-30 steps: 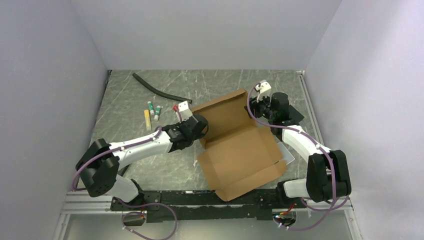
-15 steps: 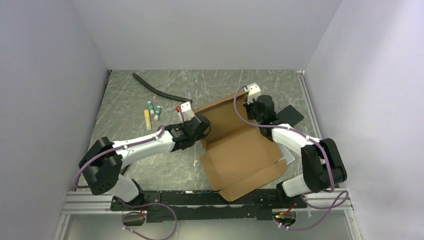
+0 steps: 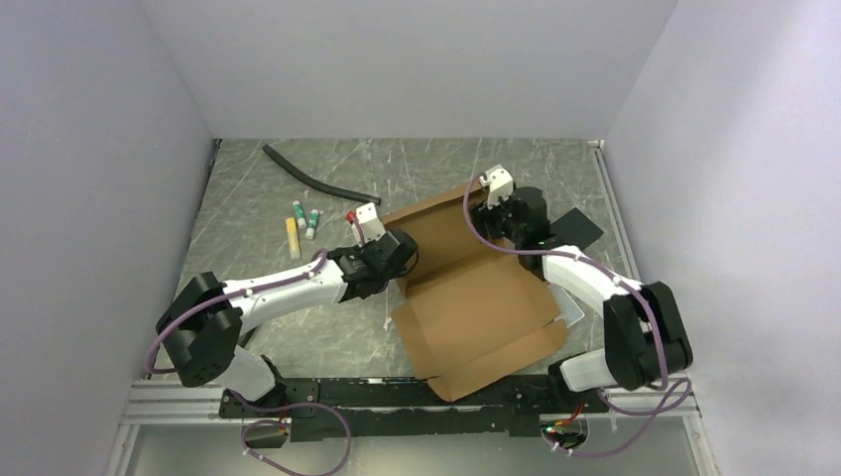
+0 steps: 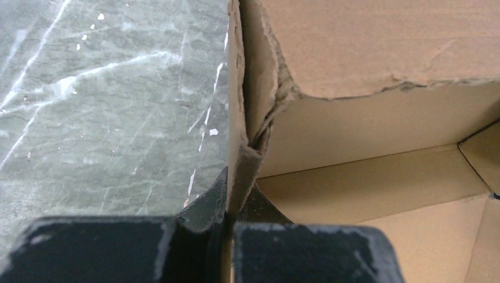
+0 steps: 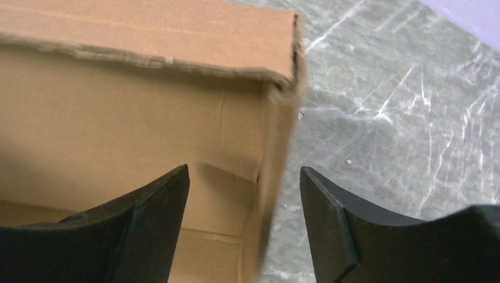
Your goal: Fold the paper box
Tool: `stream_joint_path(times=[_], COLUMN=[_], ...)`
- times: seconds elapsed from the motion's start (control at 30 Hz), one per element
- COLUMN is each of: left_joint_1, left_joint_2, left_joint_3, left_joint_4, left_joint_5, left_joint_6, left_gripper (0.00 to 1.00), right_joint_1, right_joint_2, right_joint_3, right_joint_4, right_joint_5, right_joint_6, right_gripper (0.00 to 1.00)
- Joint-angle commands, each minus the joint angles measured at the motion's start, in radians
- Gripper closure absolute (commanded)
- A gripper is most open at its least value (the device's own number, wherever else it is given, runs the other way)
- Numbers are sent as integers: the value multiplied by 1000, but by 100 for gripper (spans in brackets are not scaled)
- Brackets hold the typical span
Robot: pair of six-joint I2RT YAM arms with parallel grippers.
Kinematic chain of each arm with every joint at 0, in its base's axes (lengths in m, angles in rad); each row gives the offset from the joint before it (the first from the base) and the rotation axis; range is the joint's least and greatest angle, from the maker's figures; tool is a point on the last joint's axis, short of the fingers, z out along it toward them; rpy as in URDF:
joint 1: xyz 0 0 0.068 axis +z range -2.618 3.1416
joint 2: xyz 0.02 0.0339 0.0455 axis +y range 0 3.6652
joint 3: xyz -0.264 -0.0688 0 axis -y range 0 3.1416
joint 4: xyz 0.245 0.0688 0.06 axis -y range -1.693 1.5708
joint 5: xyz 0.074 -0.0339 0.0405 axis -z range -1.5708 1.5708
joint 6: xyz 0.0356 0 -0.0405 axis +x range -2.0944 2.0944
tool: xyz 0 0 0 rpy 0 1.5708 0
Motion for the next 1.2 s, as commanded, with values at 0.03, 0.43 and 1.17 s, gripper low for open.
stream_joint_path(times=[0.03, 0.43, 1.17], left_joint_1=[-4, 18, 316], left_joint_2=[2, 57, -447], left_joint_3=[32, 39, -68], left_joint_4=[-18, 118, 143], left_joint_5=[-107, -266, 515], left_joint_6=[-34, 152, 777], left_gripper=[97, 64, 1], right_joint_1=[-95, -380, -422], right_joint_2=[-166, -414, -417], right_joint_3=[63, 86, 78], right_joint_4=[-130, -413, -460], right_joint_5=[-368, -796, -866], right_joint_6=[-64, -230, -240], right_gripper=[17, 4, 3])
